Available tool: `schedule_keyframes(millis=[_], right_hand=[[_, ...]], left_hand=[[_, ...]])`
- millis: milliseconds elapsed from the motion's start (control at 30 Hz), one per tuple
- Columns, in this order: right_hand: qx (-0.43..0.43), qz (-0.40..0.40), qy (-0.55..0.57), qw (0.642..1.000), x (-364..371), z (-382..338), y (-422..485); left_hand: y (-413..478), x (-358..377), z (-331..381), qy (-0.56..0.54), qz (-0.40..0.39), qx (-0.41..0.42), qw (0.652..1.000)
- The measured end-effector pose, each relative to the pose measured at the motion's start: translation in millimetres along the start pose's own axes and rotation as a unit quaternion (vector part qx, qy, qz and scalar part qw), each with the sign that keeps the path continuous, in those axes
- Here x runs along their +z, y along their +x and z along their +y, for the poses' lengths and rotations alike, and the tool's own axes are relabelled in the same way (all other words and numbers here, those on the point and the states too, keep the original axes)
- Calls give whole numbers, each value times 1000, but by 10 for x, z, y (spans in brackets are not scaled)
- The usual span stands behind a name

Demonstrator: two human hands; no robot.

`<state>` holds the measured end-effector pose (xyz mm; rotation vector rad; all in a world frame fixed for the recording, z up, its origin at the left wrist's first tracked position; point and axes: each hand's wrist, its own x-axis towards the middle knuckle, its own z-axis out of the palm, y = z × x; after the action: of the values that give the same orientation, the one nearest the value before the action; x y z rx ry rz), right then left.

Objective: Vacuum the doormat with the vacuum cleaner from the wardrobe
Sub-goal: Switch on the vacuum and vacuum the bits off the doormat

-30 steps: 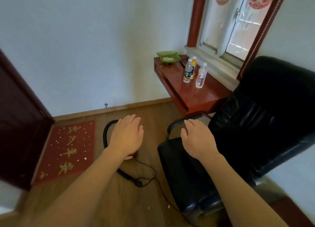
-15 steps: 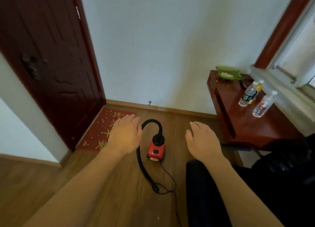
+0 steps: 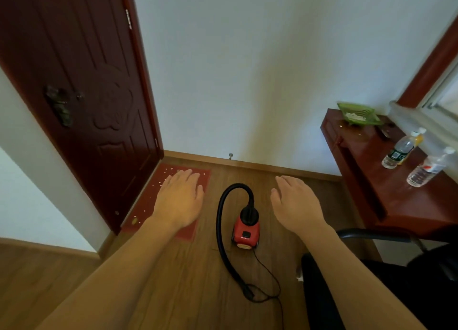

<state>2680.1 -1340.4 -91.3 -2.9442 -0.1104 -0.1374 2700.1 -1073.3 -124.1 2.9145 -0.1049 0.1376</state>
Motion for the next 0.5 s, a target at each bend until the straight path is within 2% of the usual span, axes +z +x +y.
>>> schedule_keyframes(millis=[233, 500], right_hand=[[-7, -16, -9, 1000, 187, -198, 528], [-36, -29, -11, 999, 498, -56, 1389]], left_hand=[[450, 85, -400, -9, -16, -3, 1000], [1098, 249, -430, -1, -29, -27, 999]])
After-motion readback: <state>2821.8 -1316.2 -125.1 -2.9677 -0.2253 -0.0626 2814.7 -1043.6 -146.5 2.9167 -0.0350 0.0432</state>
